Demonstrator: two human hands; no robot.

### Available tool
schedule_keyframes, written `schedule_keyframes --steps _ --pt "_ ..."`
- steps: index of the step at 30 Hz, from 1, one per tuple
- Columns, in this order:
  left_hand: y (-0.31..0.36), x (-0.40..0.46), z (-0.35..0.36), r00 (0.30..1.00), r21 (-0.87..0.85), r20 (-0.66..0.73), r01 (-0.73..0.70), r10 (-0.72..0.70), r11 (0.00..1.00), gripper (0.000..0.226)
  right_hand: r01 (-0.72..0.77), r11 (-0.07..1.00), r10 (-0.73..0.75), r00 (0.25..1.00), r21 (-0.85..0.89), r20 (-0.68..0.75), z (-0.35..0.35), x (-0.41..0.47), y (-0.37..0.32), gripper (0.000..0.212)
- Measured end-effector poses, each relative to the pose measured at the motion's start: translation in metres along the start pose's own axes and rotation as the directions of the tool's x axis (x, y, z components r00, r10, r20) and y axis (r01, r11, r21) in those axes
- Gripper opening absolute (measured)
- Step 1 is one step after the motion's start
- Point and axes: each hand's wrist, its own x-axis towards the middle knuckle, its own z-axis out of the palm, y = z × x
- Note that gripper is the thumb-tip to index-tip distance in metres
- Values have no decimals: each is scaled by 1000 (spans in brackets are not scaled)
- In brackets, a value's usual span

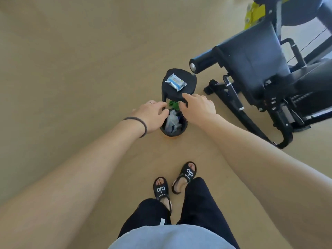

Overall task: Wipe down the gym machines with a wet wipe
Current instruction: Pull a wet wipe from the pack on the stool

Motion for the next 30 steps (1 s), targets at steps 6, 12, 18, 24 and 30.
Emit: schedule_keyframes --steps 6,12,18,24,30 --pt "-2 89 -25 999 1 30 -20 20 1000 44 -24 999 23 999 38 43 10 91 1 45" --pt "-9 195 -25 999 13 39 -33 33 999 46 -59 997 56 996 49 70 34 193 23 45" --pt "-32 309 3 998 2 42 -48 48 999 43 -146 975 138 989 167 55 97 287 53 52" --pt "-80 450 77 988 2 -58 -142 142 990 36 -239 923 262 964 300 -39 211 390 82 47" --pt "-113 560 165 938 97 -144 -304 316 948 34 -153 871 282 934 468 -219 323 450 112 52"
